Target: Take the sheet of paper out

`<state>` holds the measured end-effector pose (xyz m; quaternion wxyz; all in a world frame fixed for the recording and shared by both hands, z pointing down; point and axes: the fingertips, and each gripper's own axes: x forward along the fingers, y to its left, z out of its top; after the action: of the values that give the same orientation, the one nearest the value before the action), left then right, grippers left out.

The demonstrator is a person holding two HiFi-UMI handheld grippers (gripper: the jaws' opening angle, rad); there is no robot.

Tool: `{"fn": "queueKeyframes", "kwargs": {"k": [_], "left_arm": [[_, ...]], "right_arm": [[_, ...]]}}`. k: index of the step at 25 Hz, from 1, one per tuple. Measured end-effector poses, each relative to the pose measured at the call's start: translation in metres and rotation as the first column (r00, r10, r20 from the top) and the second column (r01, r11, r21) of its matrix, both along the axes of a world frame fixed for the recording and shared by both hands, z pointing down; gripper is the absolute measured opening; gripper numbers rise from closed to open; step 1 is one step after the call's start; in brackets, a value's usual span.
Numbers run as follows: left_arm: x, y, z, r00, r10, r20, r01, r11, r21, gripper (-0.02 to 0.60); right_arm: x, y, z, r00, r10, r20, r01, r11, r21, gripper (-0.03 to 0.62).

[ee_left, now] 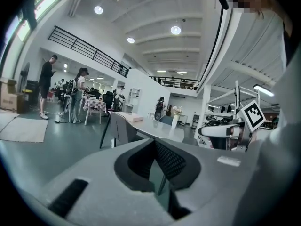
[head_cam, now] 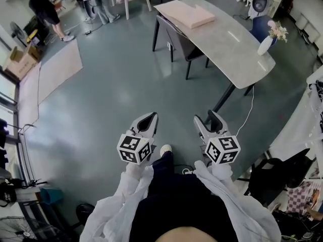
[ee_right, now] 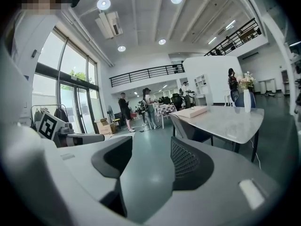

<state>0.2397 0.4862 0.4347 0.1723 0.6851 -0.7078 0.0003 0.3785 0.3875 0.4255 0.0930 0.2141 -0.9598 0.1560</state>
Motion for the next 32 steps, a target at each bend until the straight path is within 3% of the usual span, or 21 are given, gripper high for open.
{"fn": "queueKeyframes", "kwargs": {"k": [16, 24, 32], "left_arm": [[-0.132, -0.102, 0.008, 0.999, 0.052, 0.008, -0.052, 0.999, -0.013, -0.002], [-0.157, -0.113, 0.019, 0.999, 0.029, -0.014, -0.029, 0.999, -0.042, -0.002], [-0.202, -0.132, 0.023, 1.0, 0.002, -0.015, -0.003, 0.999, -0.051, -0.002]], "right_arm": [[-0.124, -0.101, 0.014, 0.998, 0.061, 0.006, -0.061, 0.998, -0.017, 0.249], [-0.138, -0.135, 0.016, 0.997, 0.071, -0.022, -0.072, 0.997, -0.02, 0.249], [-0.191, -0.153, 0.018, 0.999, 0.026, -0.032, -0.027, 1.0, -0.013, 0.25]]}}
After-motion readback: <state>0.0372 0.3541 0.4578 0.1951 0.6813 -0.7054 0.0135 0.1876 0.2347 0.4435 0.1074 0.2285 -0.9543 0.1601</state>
